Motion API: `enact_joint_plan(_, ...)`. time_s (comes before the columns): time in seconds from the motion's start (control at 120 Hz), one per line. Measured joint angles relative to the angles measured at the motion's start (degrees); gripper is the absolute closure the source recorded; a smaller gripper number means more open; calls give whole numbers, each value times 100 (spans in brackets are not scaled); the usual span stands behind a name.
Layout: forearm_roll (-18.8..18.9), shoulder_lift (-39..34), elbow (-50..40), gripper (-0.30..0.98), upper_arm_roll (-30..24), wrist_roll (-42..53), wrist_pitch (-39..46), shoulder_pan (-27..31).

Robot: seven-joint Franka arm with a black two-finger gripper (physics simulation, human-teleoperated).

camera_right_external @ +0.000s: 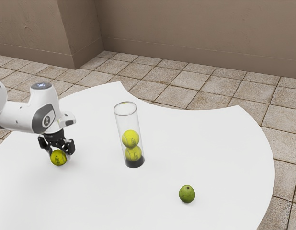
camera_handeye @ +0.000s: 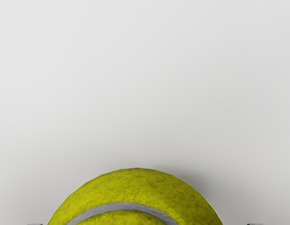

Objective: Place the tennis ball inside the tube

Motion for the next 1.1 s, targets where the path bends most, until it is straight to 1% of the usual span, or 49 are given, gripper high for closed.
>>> enact_joint_plan(0.125,-39,15,-17,22,0,0,28,50)
enact_joint_plan(0.467,-77,-97,-28,30,1,-46,-87,78)
enact_joint_plan(0.533,-112,-331,-29,31,-6,-58,-249,77)
enact_joint_plan(0.667,-200,-1156,-30,35,-97,-88,-789,54)
enact_joint_plan(0.792,-292,-1884,-17,37,-405,-122,-1322,147)
enact_joint_plan(0.875,-395,-2143,196,37,-682,-140,-1708,95)
enact_joint_plan(0.967,-462,-2147,740,37,-1036,-153,-2142,44)
enact_joint_plan(1.1,-496,-1767,1784,37,-1496,-170,-2752,-33)
